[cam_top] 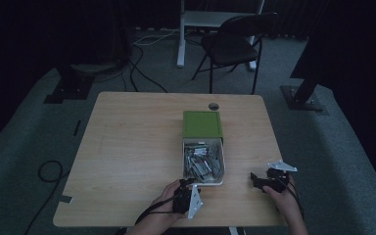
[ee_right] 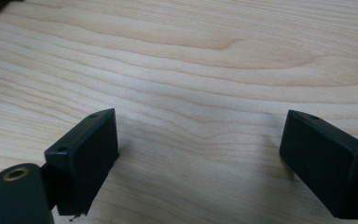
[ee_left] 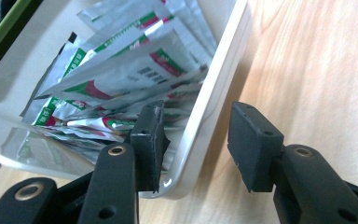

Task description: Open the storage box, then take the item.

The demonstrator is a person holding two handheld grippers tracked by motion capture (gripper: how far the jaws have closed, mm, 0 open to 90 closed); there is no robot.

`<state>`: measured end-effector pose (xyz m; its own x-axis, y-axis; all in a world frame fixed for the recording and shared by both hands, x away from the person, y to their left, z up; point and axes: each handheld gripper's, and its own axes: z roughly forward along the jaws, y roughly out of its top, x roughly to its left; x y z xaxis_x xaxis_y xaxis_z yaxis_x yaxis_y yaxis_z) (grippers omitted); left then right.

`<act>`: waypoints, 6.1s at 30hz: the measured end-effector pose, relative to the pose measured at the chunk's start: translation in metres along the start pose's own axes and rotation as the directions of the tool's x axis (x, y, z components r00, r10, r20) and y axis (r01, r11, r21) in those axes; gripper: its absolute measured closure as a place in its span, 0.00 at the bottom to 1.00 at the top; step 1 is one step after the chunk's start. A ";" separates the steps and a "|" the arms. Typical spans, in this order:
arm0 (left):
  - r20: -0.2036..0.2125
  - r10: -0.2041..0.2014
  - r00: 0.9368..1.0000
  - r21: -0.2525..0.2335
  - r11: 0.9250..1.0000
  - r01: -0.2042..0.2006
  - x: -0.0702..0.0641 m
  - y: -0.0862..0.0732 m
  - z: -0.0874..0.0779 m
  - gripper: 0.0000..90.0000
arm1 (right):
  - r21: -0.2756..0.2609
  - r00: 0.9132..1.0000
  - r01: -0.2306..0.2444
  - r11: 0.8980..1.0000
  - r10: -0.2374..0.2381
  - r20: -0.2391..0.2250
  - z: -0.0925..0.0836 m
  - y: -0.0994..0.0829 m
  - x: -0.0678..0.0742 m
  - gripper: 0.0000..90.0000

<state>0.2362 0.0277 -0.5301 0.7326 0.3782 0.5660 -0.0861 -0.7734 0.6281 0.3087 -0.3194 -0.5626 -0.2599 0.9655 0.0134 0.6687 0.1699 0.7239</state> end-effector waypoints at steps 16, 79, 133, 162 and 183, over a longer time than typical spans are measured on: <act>0.032 -0.194 0.980 -0.107 0.975 0.197 0.025 -0.011 -0.034 0.64 | 0.000 1.000 0.001 1.000 -0.001 0.000 0.000 0.000 0.000 0.12; -0.167 -0.710 0.684 -0.002 0.694 0.720 0.104 -0.147 -0.067 0.32 | 0.000 1.000 0.001 1.000 -0.001 0.000 0.000 0.000 0.000 0.12; -0.409 -0.760 0.505 0.123 0.503 0.856 0.121 -0.214 -0.079 0.11 | -0.001 1.000 -0.001 1.000 0.001 0.002 0.001 0.000 0.000 0.12; -0.406 -0.769 0.494 0.156 0.474 0.867 0.120 -0.214 -0.075 0.11 | -0.001 1.000 0.001 1.000 -0.001 0.000 0.001 0.001 0.000 0.12; -0.407 -0.770 0.491 0.155 0.472 0.868 0.121 -0.214 -0.074 0.10 | -0.037 0.999 -0.031 0.999 0.031 -0.011 -0.007 0.007 0.006 0.13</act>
<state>0.2932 0.2767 -0.5562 0.1511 0.9884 0.0117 0.6998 -0.1153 0.7050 0.3069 -0.3140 -0.5524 -0.2468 0.9681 0.0433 0.6504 0.1324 0.7479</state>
